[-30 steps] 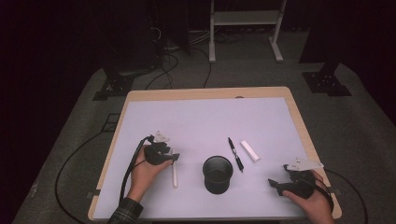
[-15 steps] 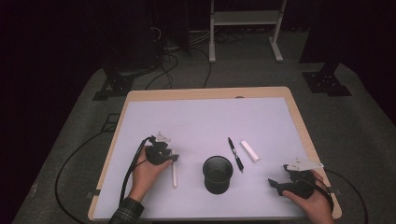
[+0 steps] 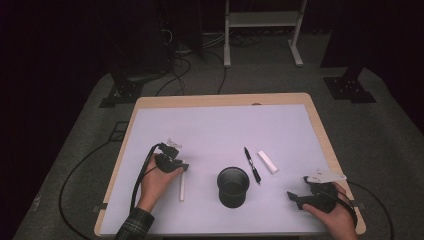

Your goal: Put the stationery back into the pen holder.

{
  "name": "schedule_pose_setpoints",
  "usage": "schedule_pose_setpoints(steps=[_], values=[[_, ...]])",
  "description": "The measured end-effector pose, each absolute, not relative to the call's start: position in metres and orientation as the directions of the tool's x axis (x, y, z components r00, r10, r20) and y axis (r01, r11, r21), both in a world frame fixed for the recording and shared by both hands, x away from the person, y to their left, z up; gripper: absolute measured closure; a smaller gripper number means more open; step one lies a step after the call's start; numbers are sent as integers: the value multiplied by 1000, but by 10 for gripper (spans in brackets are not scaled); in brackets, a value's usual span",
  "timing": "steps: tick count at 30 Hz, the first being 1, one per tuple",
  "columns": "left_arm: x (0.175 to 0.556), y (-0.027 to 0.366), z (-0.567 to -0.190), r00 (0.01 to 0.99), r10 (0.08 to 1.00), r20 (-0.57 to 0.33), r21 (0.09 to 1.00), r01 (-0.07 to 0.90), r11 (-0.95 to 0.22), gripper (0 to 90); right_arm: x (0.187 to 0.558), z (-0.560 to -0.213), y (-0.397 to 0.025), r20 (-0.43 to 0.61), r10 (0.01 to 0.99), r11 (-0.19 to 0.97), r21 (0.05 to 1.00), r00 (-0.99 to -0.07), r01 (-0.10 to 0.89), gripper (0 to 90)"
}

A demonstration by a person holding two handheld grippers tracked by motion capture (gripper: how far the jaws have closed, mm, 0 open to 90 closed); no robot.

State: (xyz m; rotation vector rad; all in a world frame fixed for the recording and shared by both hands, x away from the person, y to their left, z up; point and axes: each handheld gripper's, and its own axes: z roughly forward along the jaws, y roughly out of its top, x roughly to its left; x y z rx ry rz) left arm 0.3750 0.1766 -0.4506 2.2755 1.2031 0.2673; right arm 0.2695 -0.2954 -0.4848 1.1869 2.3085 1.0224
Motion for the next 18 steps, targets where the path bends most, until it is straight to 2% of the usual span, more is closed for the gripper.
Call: schedule_pose_setpoints(steps=[18], values=[[387, 173, -445, 600, 797, -60, 457, 727, -513, 767, 270, -485, -295, 18, 809, 388, 735, -588, 556, 131]])
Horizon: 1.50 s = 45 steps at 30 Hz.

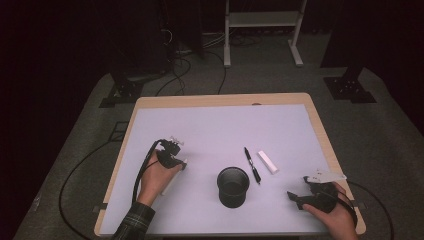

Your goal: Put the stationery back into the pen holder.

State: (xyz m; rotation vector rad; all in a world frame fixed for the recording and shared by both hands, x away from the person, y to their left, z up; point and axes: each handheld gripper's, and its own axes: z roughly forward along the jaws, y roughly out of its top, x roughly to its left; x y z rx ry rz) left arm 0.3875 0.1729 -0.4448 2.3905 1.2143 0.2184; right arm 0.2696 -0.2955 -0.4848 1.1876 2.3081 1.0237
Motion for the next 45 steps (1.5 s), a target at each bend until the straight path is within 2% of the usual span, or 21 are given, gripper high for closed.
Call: schedule_pose_setpoints(steps=[4, 12, 21, 32, 45], values=[[391, 167, -443, 622, 783, -22, 415, 718, -558, 776, 270, -485, -295, 18, 809, 388, 735, -588, 556, 131], [393, 162, -441, 638, 770, 0, 378, 713, -591, 780, 270, -485, -296, 19, 809, 387, 735, -588, 556, 131], [394, 161, -440, 636, 772, 0, 370, 717, -590, 788, 270, -485, -296, 18, 809, 388, 735, -588, 556, 131], [393, 174, -440, 638, 765, -87, 452, 710, -541, 788, 269, -485, -295, 16, 809, 389, 735, -588, 556, 132], [386, 181, -426, 674, 728, -129, 551, 659, -513, 788, 269, -485, -295, 15, 808, 390, 735, -589, 555, 131]])
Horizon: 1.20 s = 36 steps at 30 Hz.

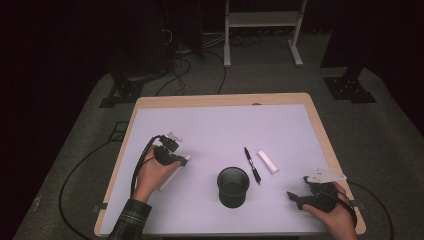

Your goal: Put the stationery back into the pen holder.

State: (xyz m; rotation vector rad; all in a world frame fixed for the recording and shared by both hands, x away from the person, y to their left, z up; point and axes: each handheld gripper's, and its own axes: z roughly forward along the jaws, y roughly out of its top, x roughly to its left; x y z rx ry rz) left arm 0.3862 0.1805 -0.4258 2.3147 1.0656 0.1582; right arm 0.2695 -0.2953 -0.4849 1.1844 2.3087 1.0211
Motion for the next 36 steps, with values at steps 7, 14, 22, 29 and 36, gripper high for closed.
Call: schedule_pose_setpoints(steps=[7, 14, 22, 29, 36], values=[[384, 186, -420, 675, 722, -154, 595, 647, -477, 788, 269, -485, -295, 15, 808, 390, 735, -588, 555, 132], [380, 189, -412, 683, 706, -186, 641, 629, -439, 788, 270, -485, -295, 15, 809, 390, 735, -588, 555, 131], [378, 190, -407, 697, 685, -213, 675, 612, -413, 787, 269, -485, -295, 16, 809, 390, 735, -588, 555, 132], [376, 189, -401, 706, 668, -235, 704, 597, -384, 787, 269, -485, -295, 16, 809, 390, 735, -588, 555, 131], [374, 189, -398, 720, 648, -248, 720, 585, -374, 787, 269, -485, -295, 15, 809, 390, 735, -588, 555, 132]])
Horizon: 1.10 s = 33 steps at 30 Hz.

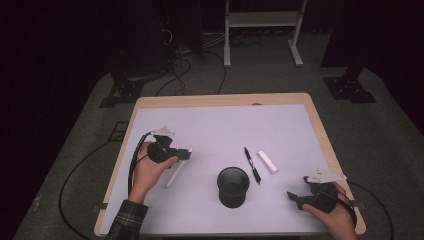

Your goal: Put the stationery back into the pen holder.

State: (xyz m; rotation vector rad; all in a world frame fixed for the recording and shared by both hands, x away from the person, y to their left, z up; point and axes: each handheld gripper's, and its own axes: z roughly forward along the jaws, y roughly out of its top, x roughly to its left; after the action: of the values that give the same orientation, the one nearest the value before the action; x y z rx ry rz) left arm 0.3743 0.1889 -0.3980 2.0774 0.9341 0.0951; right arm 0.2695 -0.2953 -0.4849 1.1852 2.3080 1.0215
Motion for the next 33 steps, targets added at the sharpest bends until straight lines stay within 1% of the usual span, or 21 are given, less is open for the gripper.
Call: schedule_pose_setpoints(steps=[9, 20, 33], values=[[369, 184, -390, 742, 616, -264, 749, 560, -354, 787, 269, -485, -295, 15, 809, 390, 735, -588, 555, 132], [363, 174, -379, 771, 583, -257, 783, 519, -343, 787, 269, -485, -295, 15, 809, 390, 735, -588, 555, 132], [354, 164, -363, 815, 511, -275, 817, 478, -322, 788, 269, -485, -295, 16, 810, 388, 735, -587, 556, 131]])
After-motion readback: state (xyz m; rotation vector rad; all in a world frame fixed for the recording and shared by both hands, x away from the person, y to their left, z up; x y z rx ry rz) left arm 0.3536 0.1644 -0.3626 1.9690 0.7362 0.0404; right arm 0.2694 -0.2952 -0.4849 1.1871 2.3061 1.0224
